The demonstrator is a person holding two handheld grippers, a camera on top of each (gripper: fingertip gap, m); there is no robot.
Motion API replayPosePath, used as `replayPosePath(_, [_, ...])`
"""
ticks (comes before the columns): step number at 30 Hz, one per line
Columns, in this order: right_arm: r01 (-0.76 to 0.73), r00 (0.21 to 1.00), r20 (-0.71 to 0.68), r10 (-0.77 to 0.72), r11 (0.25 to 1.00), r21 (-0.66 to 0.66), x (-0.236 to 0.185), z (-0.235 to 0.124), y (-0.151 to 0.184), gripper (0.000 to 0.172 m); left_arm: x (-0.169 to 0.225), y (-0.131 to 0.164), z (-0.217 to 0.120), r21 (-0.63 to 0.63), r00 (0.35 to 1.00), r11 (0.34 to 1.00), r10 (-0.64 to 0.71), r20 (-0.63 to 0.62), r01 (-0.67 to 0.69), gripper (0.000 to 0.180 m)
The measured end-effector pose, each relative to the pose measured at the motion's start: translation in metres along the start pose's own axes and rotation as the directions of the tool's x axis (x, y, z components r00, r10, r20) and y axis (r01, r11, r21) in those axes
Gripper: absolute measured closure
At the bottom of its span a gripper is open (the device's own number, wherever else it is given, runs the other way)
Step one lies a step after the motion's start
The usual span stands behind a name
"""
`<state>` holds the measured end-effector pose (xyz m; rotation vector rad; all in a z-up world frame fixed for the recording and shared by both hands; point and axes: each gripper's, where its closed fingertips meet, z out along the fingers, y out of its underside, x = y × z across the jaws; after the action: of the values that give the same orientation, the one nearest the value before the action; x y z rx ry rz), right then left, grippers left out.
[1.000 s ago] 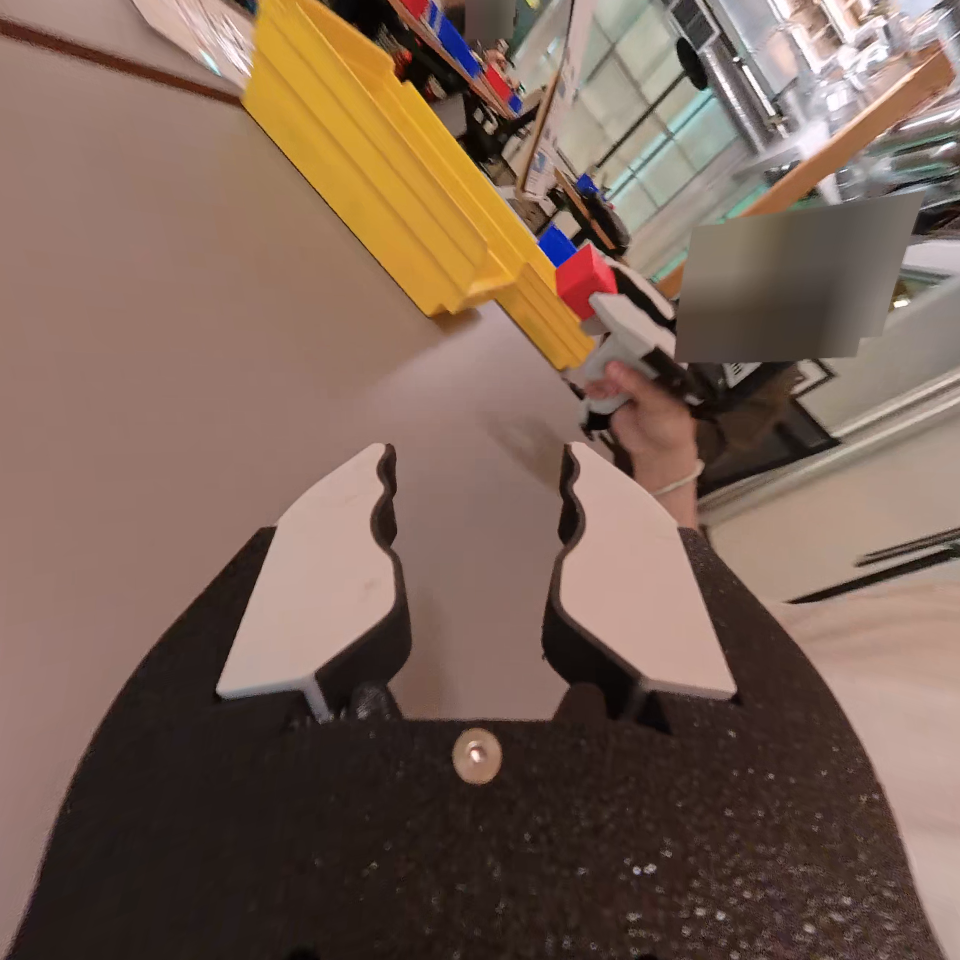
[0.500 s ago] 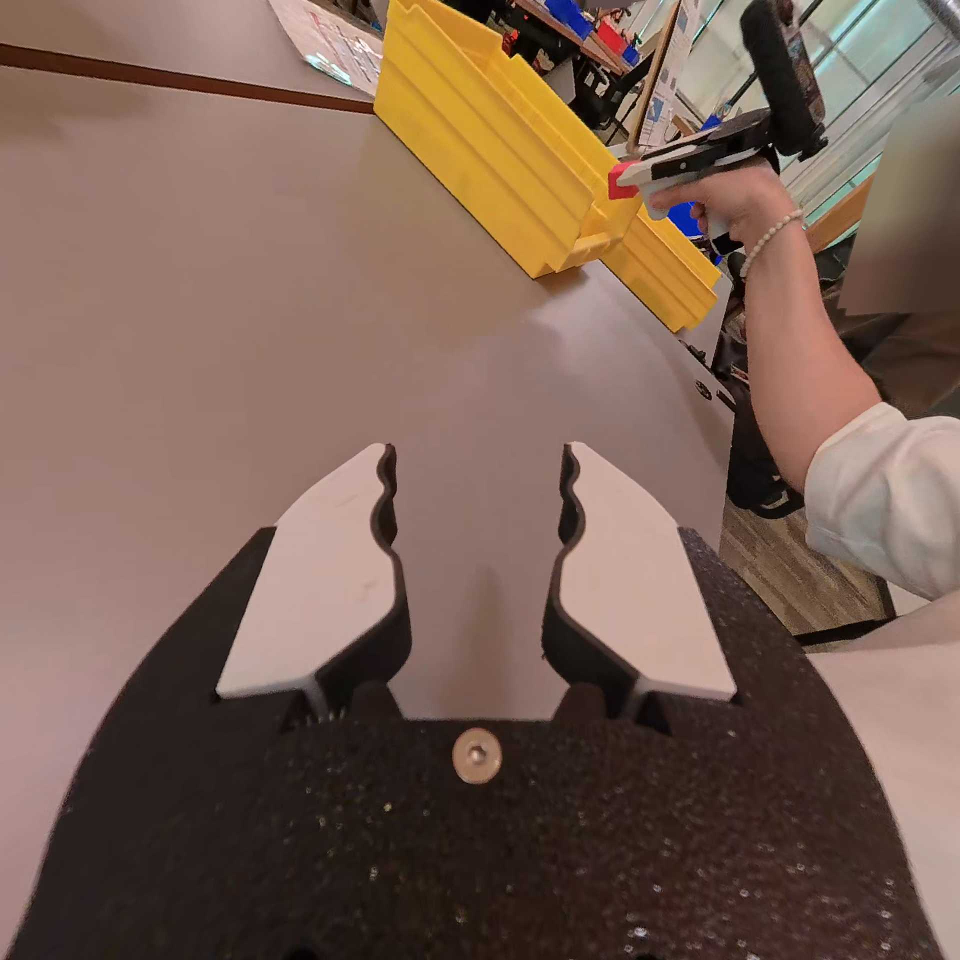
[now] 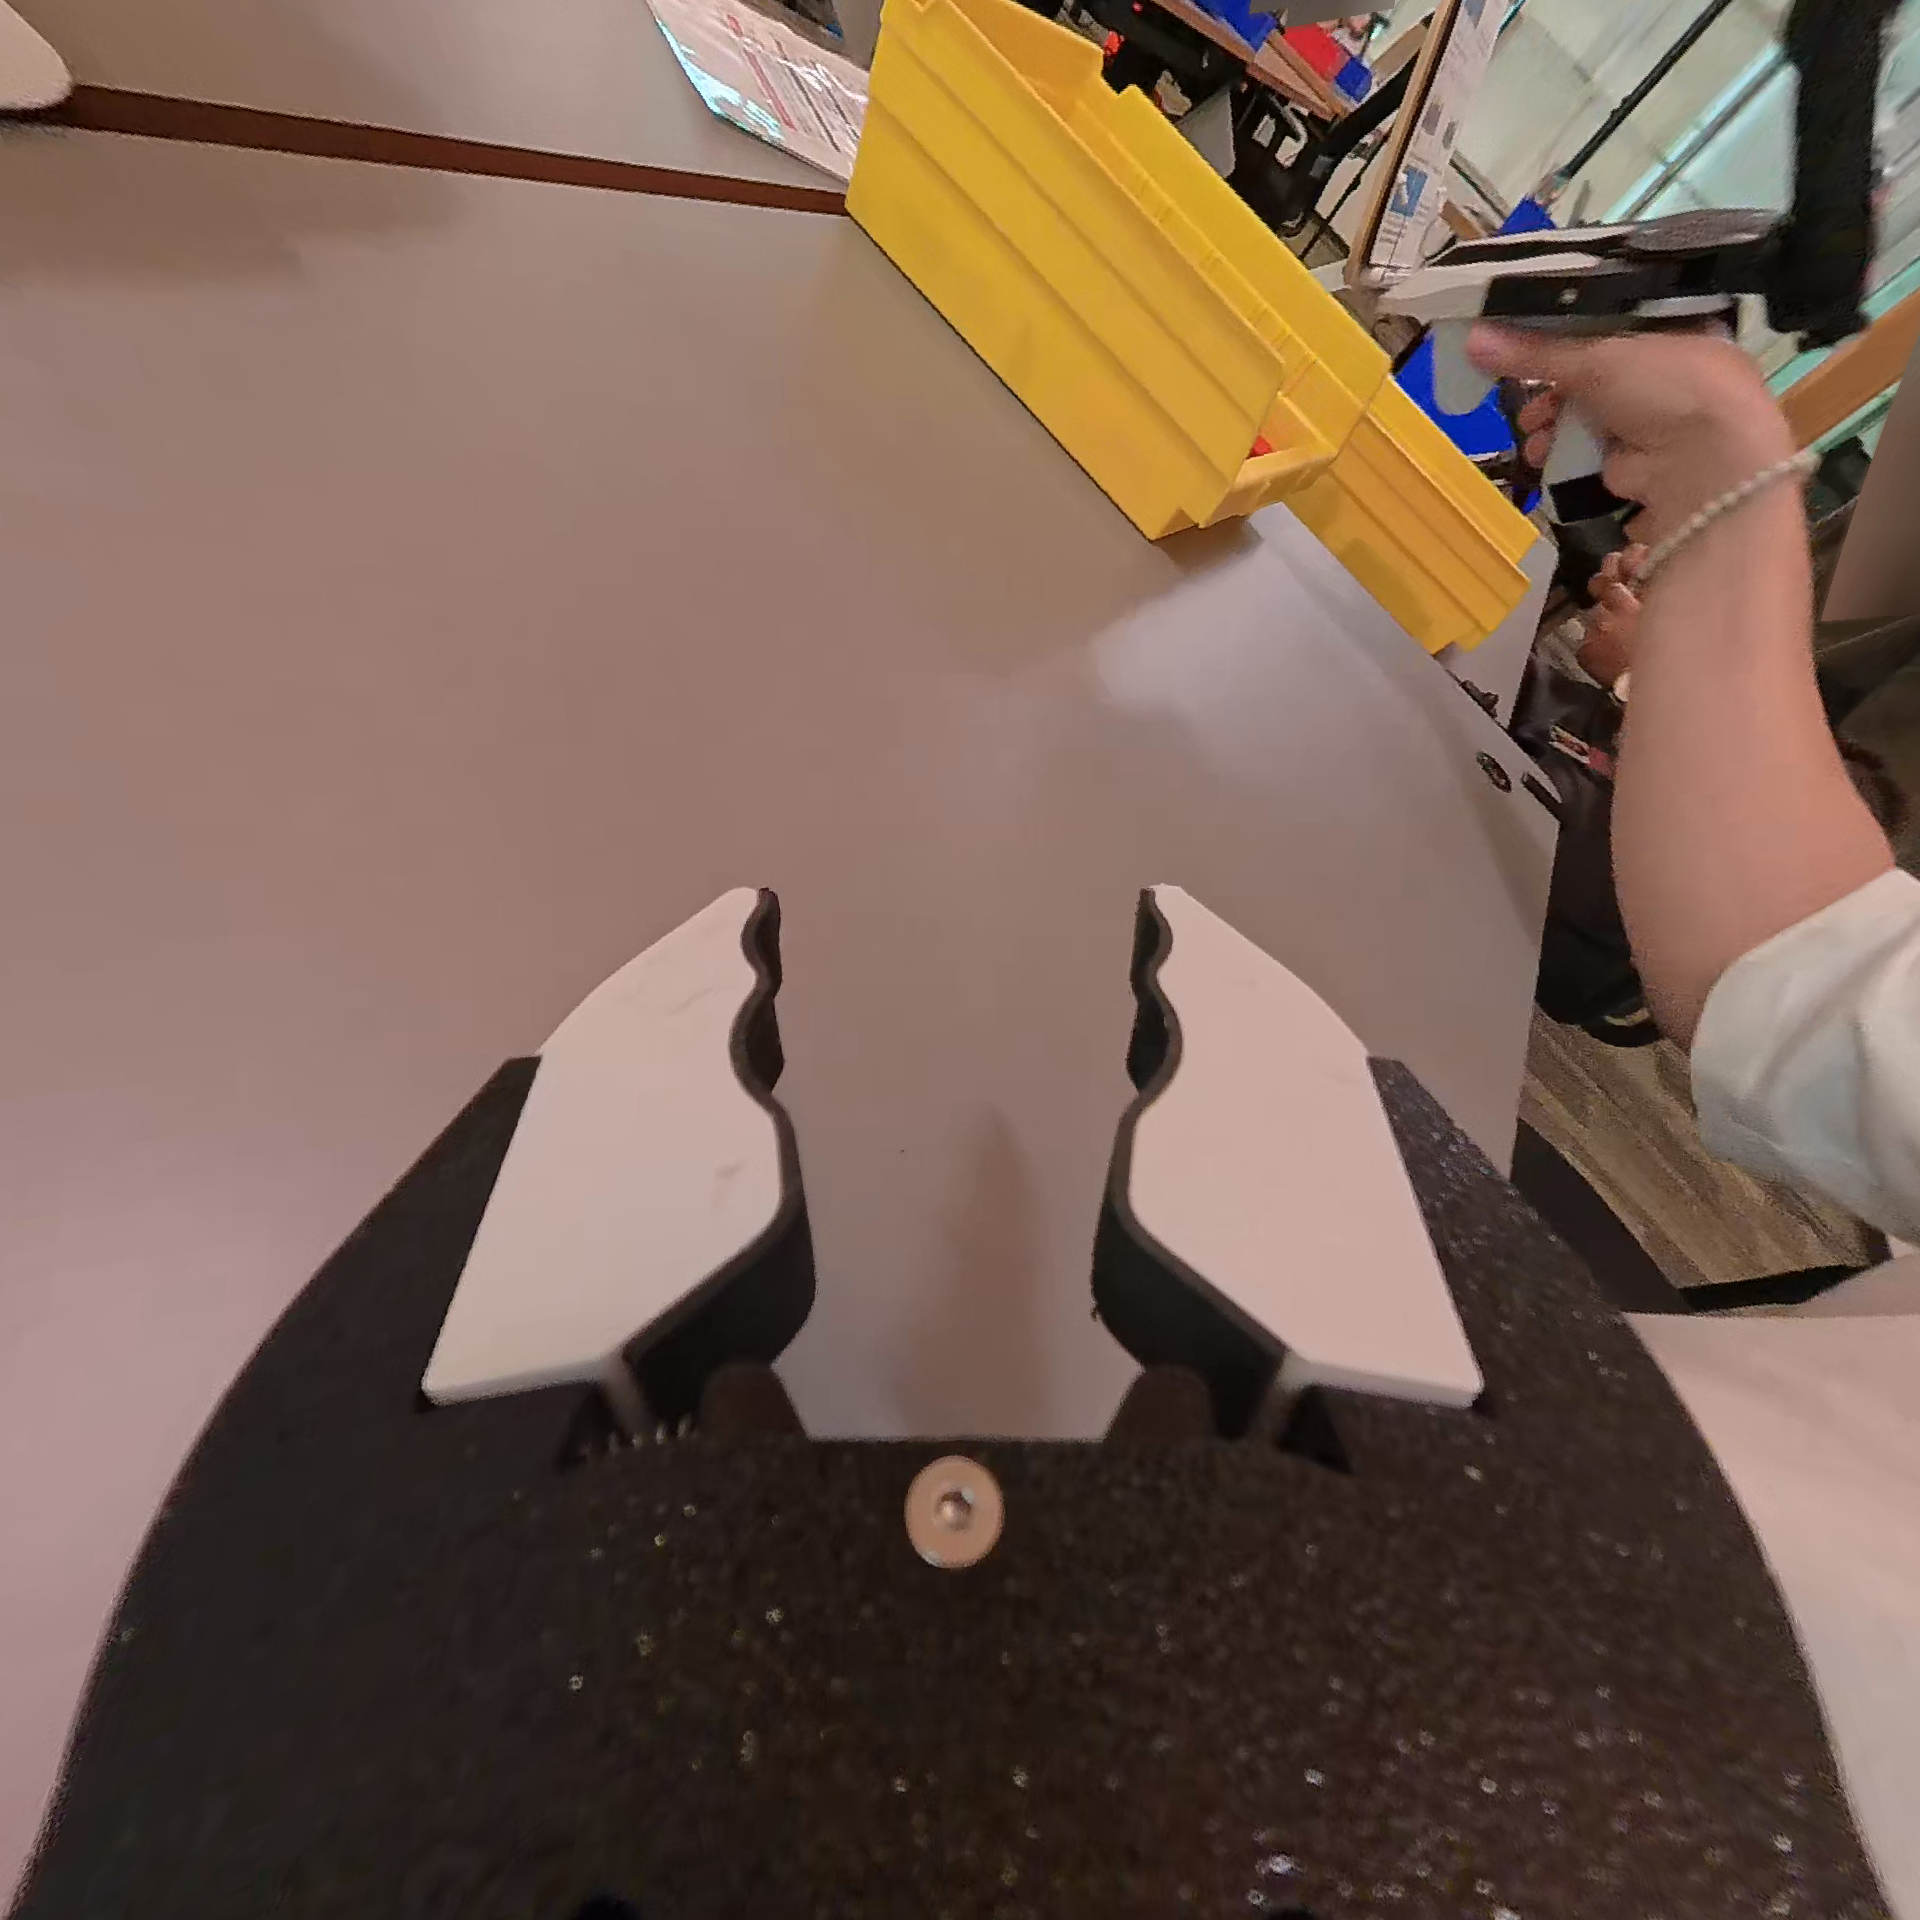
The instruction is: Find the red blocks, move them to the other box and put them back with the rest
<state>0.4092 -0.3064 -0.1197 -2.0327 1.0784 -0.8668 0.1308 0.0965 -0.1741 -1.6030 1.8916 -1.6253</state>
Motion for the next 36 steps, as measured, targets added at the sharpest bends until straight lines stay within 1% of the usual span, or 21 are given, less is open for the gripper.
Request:
replayPosePath(2, [-0.004,0.999,0.051,-0.002,0.992,0.125,-0.03,-0.019,-0.017,0.122,-0.003,-0.006,-0.004,0.017,1.0,1.0,0.01,0.025,-0.01,0.115])
replayPosePath(4, [-0.009,0.992,0.12,-0.024,0.964,0.265,-0.07,-0.039,-0.036,0.122,-0.003,-0.018,-0.012,0.051,0.999,0.998,0.028,0.046,-0.031,0.115])
replayPosePath(6, [-0.049,0.983,0.18,-0.028,0.911,0.409,-0.11,-0.06,-0.053,0.124,-0.005,-0.034,-0.025,0.092,0.995,0.994,0.049,0.086,-0.057,0.115])
replayPosePath(8, [-0.084,0.966,0.251,-0.054,0.858,0.507,-0.149,-0.078,-0.063,0.124,-0.012,-0.053,-0.045,0.137,0.985,0.987,0.066,0.156,-0.088,0.115])
replayPosePath(11, [-0.112,0.948,0.309,-0.075,0.83,0.546,-0.189,-0.089,-0.066,0.123,-0.033,-0.079,-0.087,0.184,0.951,0.975,0.065,0.304,-0.125,0.116])
replayPosePath(13, [-0.117,0.943,0.321,-0.084,0.822,0.557,-0.205,-0.091,-0.065,0.121,-0.054,-0.09,-0.118,0.172,0.908,0.974,0.064,0.414,-0.147,0.117])
replayPosePath(15, [-0.12,0.945,0.315,-0.082,0.812,0.571,-0.214,-0.09,-0.063,0.12,-0.078,-0.093,-0.147,0.123,0.856,0.981,0.067,0.513,-0.15,0.116])
replayPosePath(17, [-0.143,0.94,0.334,-0.065,0.815,0.562,-0.221,-0.086,-0.058,0.119,-0.104,-0.089,-0.172,0.04,0.801,0.991,0.076,0.593,-0.124,0.116])
replayPosePath(20, [-0.168,0.929,0.366,-0.055,0.819,0.549,-0.227,-0.082,-0.051,0.119,-0.147,-0.077,-0.204,-0.09,0.708,0.995,0.09,0.701,-0.038,0.115])
replayPosePath(21, [-0.167,0.929,0.367,-0.057,0.818,0.551,-0.227,-0.081,-0.05,0.119,-0.161,-0.07,-0.211,-0.127,0.686,0.992,0.087,0.722,0.008,0.115])
replayPosePath(23, [-0.174,0.929,0.367,-0.05,0.815,0.552,-0.227,-0.08,-0.048,0.119,-0.187,-0.05,-0.218,-0.189,0.652,0.97,0.046,0.757,0.151,0.114])
replayPosePath(25, [-0.191,0.921,0.387,-0.049,0.809,0.556,-0.231,-0.081,-0.047,0.12,-0.207,-0.028,-0.215,-0.212,0.631,0.937,-0.012,0.776,0.279,0.112])
replayPosePath(27, [-0.191,0.913,0.404,-0.061,0.81,0.555,-0.236,-0.081,-0.045,0.12,-0.22,-0.01,-0.21,-0.205,0.608,0.911,-0.062,0.791,0.358,0.112])
replayPosePath(31, [-0.158,0.913,0.397,-0.1,0.809,0.566,-0.239,-0.084,-0.045,0.12,-0.232,0.013,-0.188,-0.214,0.614,0.87,-0.121,0.78,0.444,0.112])
replayPosePath(33, [-0.161,0.908,0.405,-0.104,0.807,0.568,-0.24,-0.085,-0.046,0.12,-0.24,0.02,-0.183,-0.22,0.586,0.854,-0.117,0.802,0.472,0.113])
replayPosePath(36, [-0.164,0.902,0.417,-0.11,0.807,0.568,-0.24,-0.086,-0.044,0.12,-0.248,0.021,-0.176,-0.205,0.551,0.853,-0.112,0.827,0.48,0.119])
